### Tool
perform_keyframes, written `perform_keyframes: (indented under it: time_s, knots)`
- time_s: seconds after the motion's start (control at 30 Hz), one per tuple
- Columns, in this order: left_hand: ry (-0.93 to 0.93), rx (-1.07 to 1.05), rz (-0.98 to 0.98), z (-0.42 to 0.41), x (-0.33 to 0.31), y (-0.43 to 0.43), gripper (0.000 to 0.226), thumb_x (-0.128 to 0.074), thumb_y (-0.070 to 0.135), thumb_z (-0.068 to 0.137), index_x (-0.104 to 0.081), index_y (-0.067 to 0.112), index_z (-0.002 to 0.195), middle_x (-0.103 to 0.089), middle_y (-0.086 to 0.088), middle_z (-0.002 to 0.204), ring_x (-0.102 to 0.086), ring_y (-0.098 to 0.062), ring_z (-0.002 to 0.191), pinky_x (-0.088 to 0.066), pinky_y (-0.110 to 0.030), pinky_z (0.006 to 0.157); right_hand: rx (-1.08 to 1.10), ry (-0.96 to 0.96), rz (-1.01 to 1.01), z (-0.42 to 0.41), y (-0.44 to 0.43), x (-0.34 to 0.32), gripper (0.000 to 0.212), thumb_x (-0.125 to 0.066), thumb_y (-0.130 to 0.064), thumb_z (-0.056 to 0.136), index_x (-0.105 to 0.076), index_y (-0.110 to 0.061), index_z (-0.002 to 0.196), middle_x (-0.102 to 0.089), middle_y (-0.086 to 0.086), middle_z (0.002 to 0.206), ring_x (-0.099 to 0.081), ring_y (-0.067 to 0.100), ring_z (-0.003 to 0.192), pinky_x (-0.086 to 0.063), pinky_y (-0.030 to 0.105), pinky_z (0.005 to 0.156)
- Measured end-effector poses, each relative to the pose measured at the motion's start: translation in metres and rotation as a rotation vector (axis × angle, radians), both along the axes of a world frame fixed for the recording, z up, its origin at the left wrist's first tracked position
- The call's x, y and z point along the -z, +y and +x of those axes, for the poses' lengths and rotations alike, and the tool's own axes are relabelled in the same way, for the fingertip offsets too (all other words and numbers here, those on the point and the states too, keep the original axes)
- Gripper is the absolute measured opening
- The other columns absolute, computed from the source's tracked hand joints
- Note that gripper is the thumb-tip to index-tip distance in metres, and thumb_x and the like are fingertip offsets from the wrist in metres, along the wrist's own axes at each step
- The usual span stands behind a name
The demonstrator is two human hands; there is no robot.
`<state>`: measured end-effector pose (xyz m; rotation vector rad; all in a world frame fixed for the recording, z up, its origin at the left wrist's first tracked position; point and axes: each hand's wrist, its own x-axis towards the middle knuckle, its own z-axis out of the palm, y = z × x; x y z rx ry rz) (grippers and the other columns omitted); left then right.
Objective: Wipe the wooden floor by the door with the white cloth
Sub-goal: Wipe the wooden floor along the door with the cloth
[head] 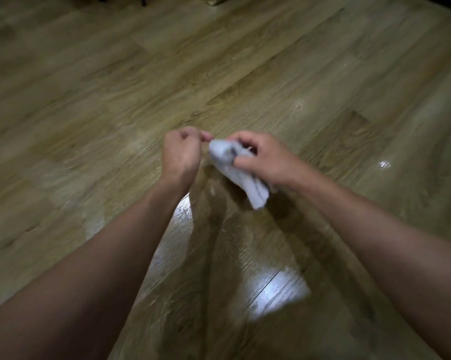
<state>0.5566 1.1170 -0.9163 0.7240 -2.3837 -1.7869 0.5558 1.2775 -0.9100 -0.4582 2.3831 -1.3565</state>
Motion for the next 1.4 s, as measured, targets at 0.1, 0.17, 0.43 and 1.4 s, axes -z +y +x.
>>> perform_keyframes:
  time_s: [0.1,0.17,0.43,1.4]
  knots:
    - [0.160,0.031,-0.124,0.001,-0.023,0.000,0.028,-0.045,0.017,0.084,-0.073,0.020,0.076,-0.065,0.010,0.070,-0.056,-0.004,0.068,-0.044,-0.027,0.072,0.157,-0.352,-0.258,-0.020,0.017,-0.014,0.020,-0.055,-0.008,0.086,-0.066,-0.017,0.100,-0.068,0.000,0.084,-0.064,0.014,0.078,-0.050,0.028,0.065]
    - [0.173,0.147,-0.268,0.005,-0.020,0.005,0.023,-0.048,0.021,0.086,-0.070,0.021,0.088,-0.069,0.004,0.090,-0.062,-0.012,0.084,-0.050,-0.032,0.081,0.217,-0.266,-0.054,-0.029,0.026,-0.004,0.026,-0.058,-0.011,0.085,-0.064,-0.017,0.110,-0.069,0.003,0.096,-0.066,0.018,0.092,-0.051,0.033,0.079]
    - [0.143,0.929,-0.885,0.050,0.041,0.010,0.050,-0.049,0.034,0.078,-0.057,0.011,0.121,-0.056,-0.010,0.110,-0.056,-0.030,0.098,-0.048,-0.041,0.085,-0.067,0.329,0.632,0.045,0.003,0.061,0.054,-0.035,-0.032,0.097,-0.029,-0.014,0.147,-0.033,0.010,0.152,-0.023,0.027,0.143,-0.019,0.040,0.117]
    - [0.252,1.166,-1.238,0.088,0.051,0.048,0.053,-0.044,0.014,0.094,-0.035,-0.009,0.140,-0.044,-0.027,0.140,-0.038,-0.039,0.134,-0.025,-0.039,0.114,-0.125,0.391,0.614,0.097,0.063,0.072,0.056,-0.049,-0.018,0.095,-0.031,-0.008,0.147,-0.024,0.010,0.157,-0.017,0.027,0.146,-0.016,0.034,0.117]
